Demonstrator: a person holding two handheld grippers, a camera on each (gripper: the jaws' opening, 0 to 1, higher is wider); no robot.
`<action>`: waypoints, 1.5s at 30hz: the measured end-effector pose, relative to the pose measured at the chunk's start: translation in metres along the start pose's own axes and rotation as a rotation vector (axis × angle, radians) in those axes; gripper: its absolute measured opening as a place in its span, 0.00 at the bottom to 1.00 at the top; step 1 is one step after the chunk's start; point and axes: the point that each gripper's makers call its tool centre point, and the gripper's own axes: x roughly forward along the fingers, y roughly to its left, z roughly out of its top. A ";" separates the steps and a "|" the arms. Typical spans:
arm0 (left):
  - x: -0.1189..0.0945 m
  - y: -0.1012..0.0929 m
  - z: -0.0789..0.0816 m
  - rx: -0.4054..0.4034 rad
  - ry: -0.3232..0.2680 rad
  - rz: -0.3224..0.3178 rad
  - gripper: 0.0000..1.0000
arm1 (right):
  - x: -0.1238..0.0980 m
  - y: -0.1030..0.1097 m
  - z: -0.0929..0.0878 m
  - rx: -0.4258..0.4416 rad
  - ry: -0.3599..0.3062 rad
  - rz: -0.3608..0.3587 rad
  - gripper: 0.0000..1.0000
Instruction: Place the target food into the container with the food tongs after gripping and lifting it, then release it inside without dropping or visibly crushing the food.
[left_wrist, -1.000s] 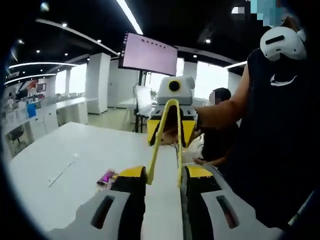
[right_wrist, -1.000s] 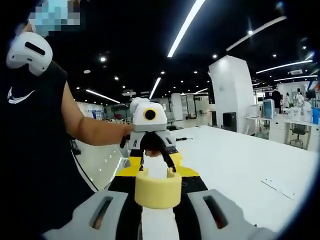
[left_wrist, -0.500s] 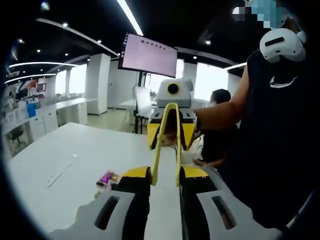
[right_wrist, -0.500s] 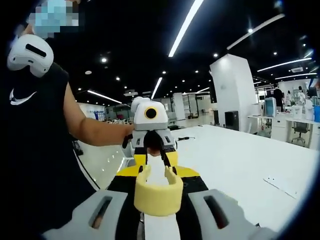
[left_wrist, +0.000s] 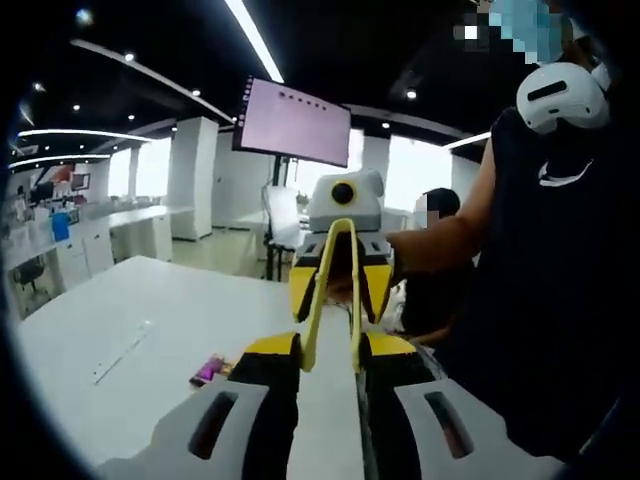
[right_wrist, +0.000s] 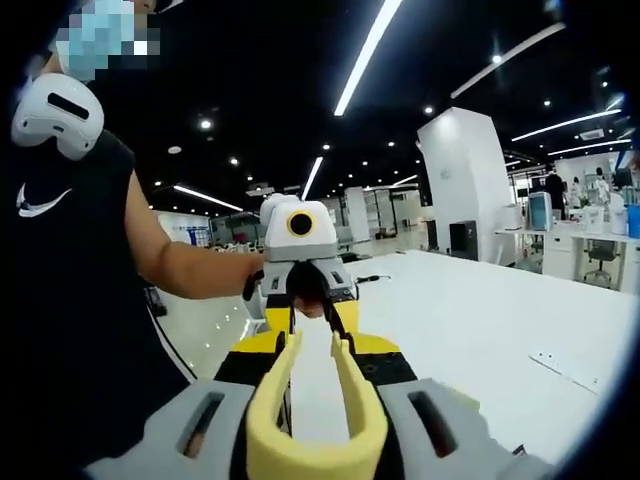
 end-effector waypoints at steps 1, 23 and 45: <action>0.000 0.000 -0.001 -0.002 0.000 0.001 0.23 | 0.000 0.000 0.001 -0.004 -0.002 -0.002 0.24; 0.005 0.001 0.004 -0.016 -0.063 0.013 0.15 | -0.003 -0.001 0.002 0.016 -0.020 -0.006 0.25; 0.010 0.003 0.005 -0.020 -0.050 0.027 0.15 | -0.006 -0.006 0.005 0.039 -0.043 -0.008 0.25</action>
